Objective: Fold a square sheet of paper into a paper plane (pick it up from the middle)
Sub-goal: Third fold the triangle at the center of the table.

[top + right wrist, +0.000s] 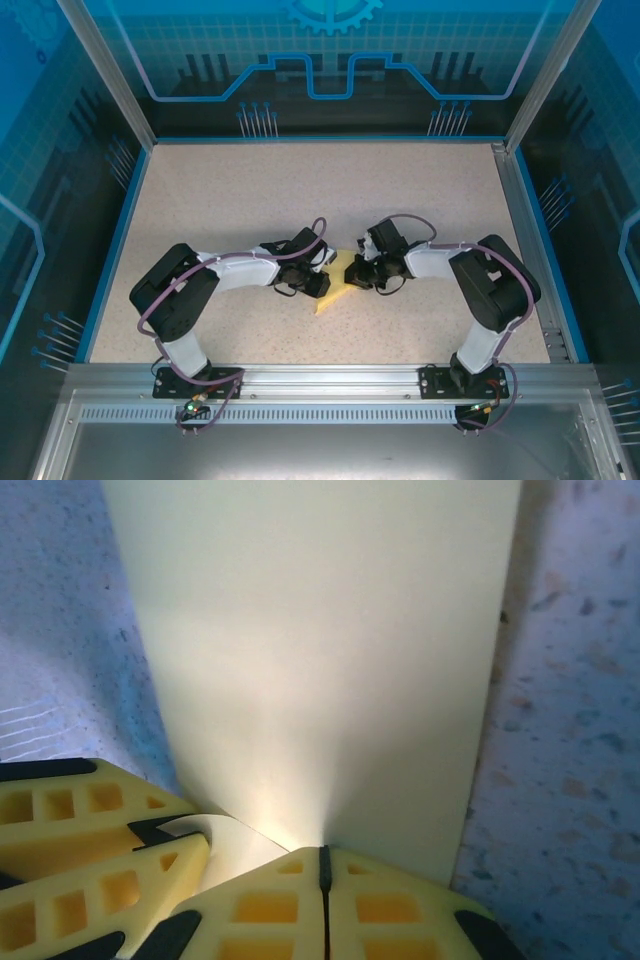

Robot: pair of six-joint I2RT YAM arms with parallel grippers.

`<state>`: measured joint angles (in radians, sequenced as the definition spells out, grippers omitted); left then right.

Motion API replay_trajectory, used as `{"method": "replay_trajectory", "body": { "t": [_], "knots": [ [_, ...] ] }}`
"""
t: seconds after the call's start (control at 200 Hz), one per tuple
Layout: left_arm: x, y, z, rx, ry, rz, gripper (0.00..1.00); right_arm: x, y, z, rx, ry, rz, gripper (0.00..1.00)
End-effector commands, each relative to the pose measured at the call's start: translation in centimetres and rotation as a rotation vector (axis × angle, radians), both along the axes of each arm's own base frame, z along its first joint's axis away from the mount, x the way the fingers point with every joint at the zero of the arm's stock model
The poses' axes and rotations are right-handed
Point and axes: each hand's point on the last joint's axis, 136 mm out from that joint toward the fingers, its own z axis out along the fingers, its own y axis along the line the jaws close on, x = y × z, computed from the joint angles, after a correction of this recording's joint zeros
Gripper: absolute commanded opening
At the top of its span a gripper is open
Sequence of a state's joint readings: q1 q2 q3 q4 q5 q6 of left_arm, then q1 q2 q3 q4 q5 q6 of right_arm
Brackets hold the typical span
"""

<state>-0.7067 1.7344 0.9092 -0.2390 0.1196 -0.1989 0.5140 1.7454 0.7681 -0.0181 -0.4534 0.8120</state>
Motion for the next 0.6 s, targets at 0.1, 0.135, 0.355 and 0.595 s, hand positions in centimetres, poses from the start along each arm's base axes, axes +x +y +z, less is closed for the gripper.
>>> {"method": "replay_trajectory", "body": {
  "t": [0.1, 0.135, 0.355, 0.595],
  "knots": [
    [-0.8, 1.1, -0.8, 0.058, 0.029, -0.019, 0.17, -1.3, -1.3, -2.8, -0.014, 0.040, -0.024, 0.04],
    [-0.8, 1.1, -0.9, 0.060, 0.031, -0.019, 0.17, -1.3, -1.3, -2.6, -0.008, 0.031, -0.024, 0.04],
    [-0.9, 1.2, -0.8, 0.060, 0.030, -0.016, 0.17, -0.5, -0.2, 1.9, 0.079, -0.071, 0.001, 0.04],
    [-0.7, 0.9, -0.7, 0.053, 0.026, -0.014, 0.17, -0.5, 1.7, 3.3, 0.123, -0.091, 0.045, 0.04]
  ]
}}
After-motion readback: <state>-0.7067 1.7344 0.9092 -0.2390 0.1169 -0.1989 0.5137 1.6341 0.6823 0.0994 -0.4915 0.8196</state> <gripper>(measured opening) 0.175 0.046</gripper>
